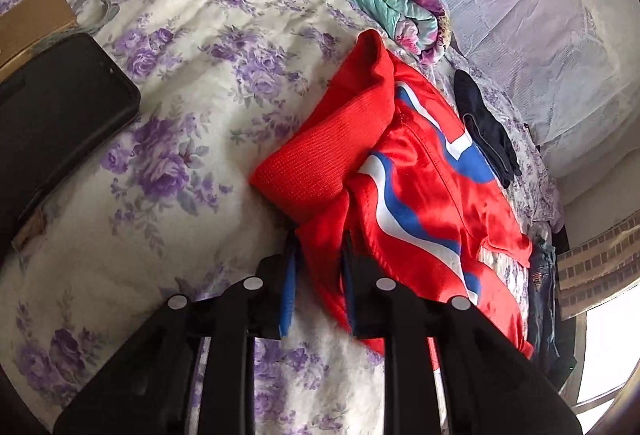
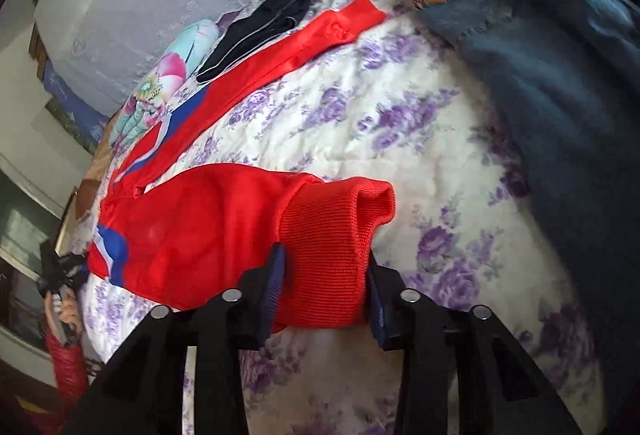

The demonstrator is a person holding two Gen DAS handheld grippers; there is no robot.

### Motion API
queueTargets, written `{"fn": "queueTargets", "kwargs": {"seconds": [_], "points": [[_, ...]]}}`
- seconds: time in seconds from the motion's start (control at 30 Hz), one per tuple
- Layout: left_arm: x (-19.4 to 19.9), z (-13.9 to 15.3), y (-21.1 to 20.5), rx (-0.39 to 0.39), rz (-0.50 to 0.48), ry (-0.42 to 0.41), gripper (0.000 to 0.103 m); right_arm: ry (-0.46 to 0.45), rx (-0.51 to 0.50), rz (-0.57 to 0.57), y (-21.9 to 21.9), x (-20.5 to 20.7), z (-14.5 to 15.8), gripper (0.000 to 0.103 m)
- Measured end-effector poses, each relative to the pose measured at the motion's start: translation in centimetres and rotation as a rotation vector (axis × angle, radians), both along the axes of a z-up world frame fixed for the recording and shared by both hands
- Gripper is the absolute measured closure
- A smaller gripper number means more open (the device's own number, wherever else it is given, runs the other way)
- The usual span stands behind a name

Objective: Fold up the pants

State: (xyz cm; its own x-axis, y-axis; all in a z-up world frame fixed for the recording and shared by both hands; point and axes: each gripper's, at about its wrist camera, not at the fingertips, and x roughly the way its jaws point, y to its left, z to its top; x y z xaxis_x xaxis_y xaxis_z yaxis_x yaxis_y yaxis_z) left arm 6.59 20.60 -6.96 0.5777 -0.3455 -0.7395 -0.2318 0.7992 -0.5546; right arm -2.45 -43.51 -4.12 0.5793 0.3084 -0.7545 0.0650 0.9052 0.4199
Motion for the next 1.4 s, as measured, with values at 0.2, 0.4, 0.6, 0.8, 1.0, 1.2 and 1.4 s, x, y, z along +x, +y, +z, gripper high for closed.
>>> {"fn": "queueTargets", "kwargs": {"seconds": [0.2, 0.4, 0.6, 0.8, 1.0, 1.2, 1.4], "points": [[-1.6, 2.2, -0.4, -0.056, -0.029, -0.037, 0.093, -0.126, -0.136, -0.067, -4.2, -0.3, 6.6, 0.087], [-2.2, 0.1, -0.8, -0.014, -0.037, 0.016, 0.071, 0.046, -0.302, -0.088, -4.6, -0.3, 1.8, 0.069], [-5.3, 6.7, 0.0, 0.235, 0.127, -0.123, 0.057, -0.197, -0.309, -0.053, -0.8, -0.9, 7.2, 0.064], [0.0, 8.4, -7.3, 0.288, -0.1, -0.199, 0.049, -0.19, -0.176, 0.282, 9.9, 4.2, 6.0, 0.061], [7.5, 1.2, -9.4, 0.385, -0.149, -0.019, 0.05, -0.048, -0.26, 0.504, 18.0, 6.7, 0.9, 0.041], [6.8, 4.2, -9.7, 0.465, -0.168, -0.091, 0.039, -0.074, -0.222, 0.552, 17.1, 6.1, 1.6, 0.028], [11.8, 9.4, -6.5, 0.604, -0.024, -0.236, 0.005, -0.222, -0.153, 0.425, 13.4, 6.4, 3.2, 0.013]]}}
